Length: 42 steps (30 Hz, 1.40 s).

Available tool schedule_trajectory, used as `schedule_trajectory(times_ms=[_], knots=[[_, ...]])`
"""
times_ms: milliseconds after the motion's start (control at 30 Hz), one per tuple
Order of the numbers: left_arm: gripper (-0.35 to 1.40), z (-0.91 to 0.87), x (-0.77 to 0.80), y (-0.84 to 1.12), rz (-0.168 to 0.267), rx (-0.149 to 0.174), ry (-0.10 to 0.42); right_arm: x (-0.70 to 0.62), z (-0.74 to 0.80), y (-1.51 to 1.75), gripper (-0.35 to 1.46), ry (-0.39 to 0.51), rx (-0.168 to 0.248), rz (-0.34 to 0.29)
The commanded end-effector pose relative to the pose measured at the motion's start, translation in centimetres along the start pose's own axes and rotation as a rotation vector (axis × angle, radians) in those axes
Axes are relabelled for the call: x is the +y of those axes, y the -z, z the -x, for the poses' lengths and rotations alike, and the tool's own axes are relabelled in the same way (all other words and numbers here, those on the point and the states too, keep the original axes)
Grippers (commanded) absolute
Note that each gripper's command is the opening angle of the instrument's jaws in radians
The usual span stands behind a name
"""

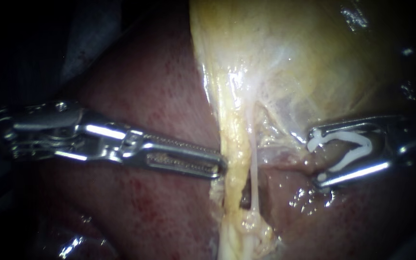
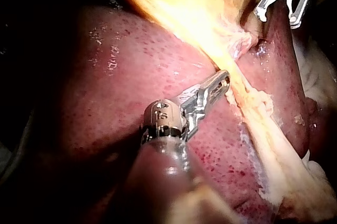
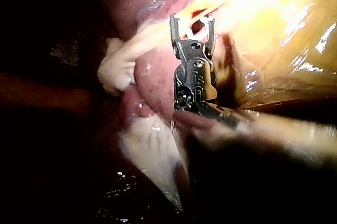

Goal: Clipping first clip left tube

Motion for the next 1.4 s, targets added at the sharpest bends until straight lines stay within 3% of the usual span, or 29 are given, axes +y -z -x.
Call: schedule_trajectory(times_ms=[33, 300, 733, 1167, 1400], knots=[[-0.35, 0.0, -0.01, 0.0, -0.001, 0.001, -0.001, 0.0, 0.0, 0.0, 0.51, 0.0, 0.0, 0.0], [-0.35, 0.03, -0.14, 0.1, -0.007, 0.002, 0.008, -0.03, 0.0, -0.05, 0.51, 0.0, 0.0, 0.003], [-0.35, -0.02, -0.42, 0.43, -0.025, 0.008, 0.021, -0.16, 0.02, -0.29, 0.53, 0.004, 0.002, 0.016], [-0.35, 0.01, -0.5, 0.52, -0.029, 0.005, 0.024, -0.34, 0.39, -1.02, 0.56, 0.049, -0.026, -0.023], [-0.35, 0.01, -0.52, 0.53, -0.029, 0.005, 0.024, -0.35, 0.56, -1.31, 0.56, 0.043, -0.044, -0.05]])
